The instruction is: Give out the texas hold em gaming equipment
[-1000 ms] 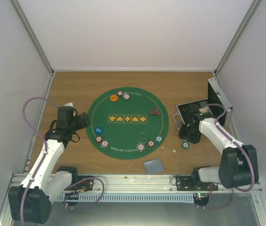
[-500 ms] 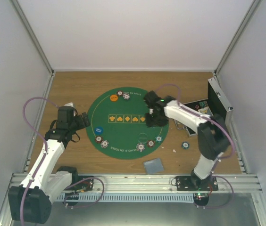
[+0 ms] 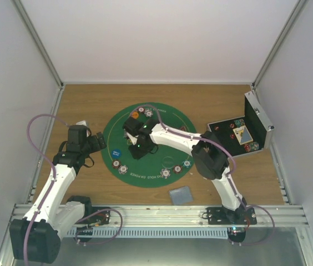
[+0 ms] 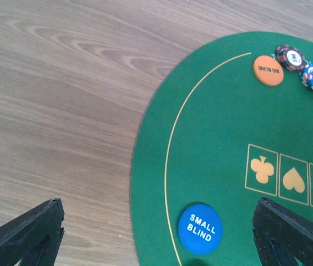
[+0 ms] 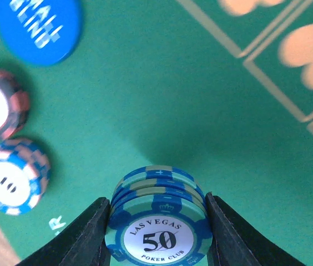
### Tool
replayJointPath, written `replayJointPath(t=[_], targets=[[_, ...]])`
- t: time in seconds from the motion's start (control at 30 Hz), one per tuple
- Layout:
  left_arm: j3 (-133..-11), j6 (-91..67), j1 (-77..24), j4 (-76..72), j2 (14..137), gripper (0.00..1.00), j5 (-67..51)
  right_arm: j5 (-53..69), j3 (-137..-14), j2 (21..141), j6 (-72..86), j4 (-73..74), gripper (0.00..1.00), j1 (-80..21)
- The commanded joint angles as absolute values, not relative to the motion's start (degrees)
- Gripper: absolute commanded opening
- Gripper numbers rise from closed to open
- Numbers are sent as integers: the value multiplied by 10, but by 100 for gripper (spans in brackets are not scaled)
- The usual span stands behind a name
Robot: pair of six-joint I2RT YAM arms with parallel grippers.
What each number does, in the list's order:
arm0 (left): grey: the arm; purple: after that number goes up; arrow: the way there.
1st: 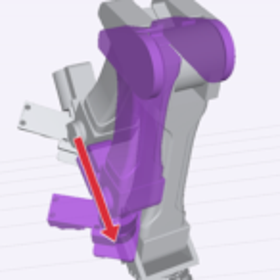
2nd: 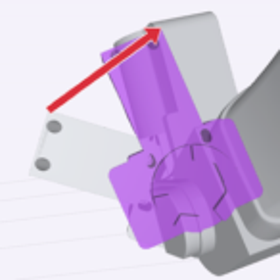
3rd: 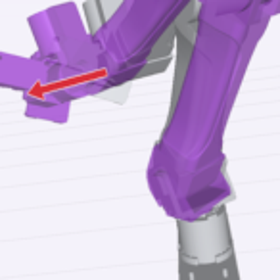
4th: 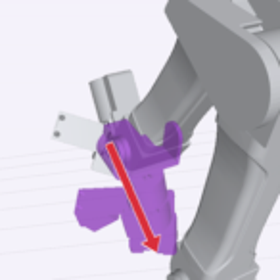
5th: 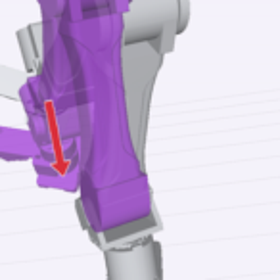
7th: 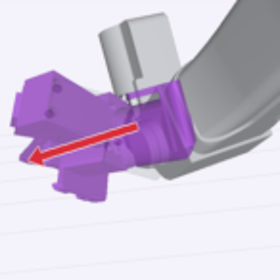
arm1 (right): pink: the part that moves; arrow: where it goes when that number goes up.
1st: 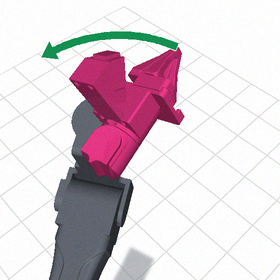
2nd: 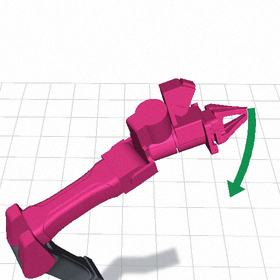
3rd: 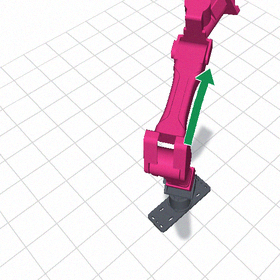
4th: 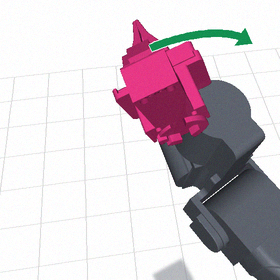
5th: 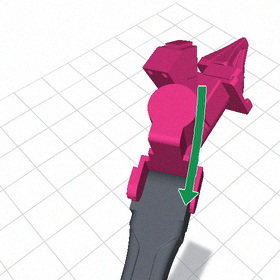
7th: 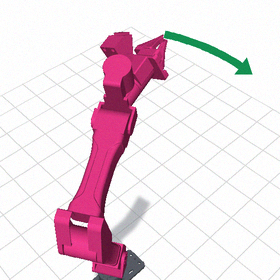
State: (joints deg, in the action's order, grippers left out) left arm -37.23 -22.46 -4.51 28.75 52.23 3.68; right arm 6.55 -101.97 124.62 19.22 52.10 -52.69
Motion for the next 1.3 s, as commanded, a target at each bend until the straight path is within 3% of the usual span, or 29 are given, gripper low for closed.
replayJointPath(t=[0.0,0.33,1.27], targets=[[-366,-222,-52,255,518,94,34,75,-1019,1242,139,546,30,-561],[-364,-222,-57,253,521,94,32,94,-988,1238,89,534,30,-625],[-365,-223,-63,255,517,94,33,123,-1017,1280,67,550,32,-637]])
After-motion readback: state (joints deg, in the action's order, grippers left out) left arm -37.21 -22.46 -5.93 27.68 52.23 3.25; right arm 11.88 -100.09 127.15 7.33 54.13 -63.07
